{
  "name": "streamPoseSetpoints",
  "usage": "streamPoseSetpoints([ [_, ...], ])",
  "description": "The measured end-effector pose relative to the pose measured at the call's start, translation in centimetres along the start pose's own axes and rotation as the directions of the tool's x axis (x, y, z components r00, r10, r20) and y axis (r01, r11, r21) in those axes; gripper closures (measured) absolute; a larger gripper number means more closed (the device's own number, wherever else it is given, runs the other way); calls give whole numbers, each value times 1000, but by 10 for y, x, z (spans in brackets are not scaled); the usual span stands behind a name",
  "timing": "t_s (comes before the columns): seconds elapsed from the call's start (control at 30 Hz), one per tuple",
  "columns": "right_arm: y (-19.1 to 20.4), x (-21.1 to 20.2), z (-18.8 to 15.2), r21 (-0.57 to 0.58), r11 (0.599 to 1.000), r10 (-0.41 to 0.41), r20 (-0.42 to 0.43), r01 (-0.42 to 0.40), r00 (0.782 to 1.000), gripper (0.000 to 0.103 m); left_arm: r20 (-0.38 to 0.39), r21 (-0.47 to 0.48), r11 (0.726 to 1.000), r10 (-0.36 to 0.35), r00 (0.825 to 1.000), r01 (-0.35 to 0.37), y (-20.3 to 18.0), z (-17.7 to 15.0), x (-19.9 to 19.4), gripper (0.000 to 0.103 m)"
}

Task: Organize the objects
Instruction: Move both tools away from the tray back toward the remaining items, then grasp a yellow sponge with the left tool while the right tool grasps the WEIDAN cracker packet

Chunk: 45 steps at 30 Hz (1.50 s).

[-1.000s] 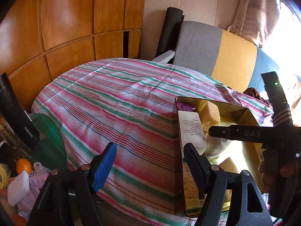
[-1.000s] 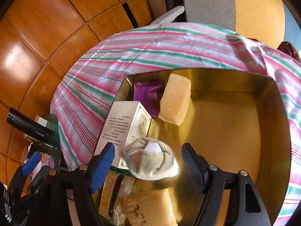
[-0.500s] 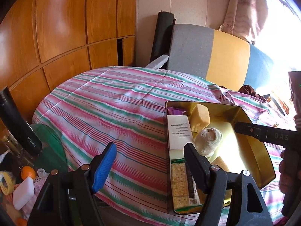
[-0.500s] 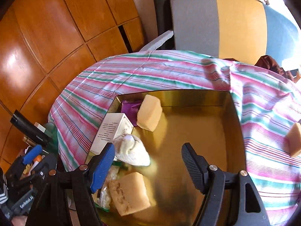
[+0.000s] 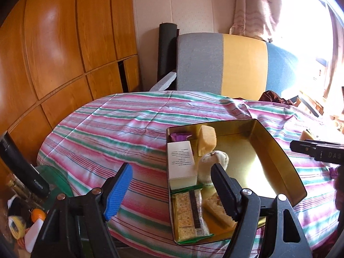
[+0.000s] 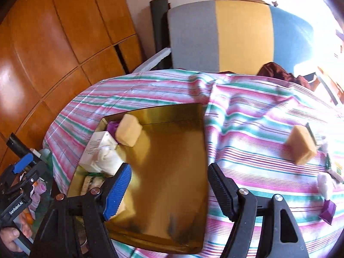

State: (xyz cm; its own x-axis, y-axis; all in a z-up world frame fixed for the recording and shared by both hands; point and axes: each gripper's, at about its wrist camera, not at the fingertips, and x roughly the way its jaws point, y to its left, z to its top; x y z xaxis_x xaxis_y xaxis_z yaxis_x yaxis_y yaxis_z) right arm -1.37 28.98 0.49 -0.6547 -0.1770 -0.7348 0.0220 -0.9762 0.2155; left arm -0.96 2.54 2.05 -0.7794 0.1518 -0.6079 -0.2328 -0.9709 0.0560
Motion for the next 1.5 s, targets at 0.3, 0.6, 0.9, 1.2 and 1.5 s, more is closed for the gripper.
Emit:
streamPoseSetpoints([
  [0.3, -122, -48, -8, 203, 962, -195, 29, 185, 980, 29, -9, 95, 992, -86, 996, 87, -48, 6, 3, 26],
  [0.6, -279, -102, -46, 538, 741, -471, -9, 402, 882, 29, -39, 202, 955, -212, 976, 216, -117, 22, 12, 26],
  [0.9, -347, -120, -98, 784, 530, -471, -46, 324, 881, 29, -150, 259, 877, -377, 914, 404, -224, 42, 33, 26],
  [1.2, -329, -120, -87, 764, 598, -400, 22, 242, 916, 29, -351, 216, 812, -454, 819, 543, -334, 49, 92, 25],
  [1.5, -328, -118, -88, 774, 604, -338, 35, 189, 940, 28, -458, 118, 822, -453, 765, 557, -412, 63, 155, 19],
])
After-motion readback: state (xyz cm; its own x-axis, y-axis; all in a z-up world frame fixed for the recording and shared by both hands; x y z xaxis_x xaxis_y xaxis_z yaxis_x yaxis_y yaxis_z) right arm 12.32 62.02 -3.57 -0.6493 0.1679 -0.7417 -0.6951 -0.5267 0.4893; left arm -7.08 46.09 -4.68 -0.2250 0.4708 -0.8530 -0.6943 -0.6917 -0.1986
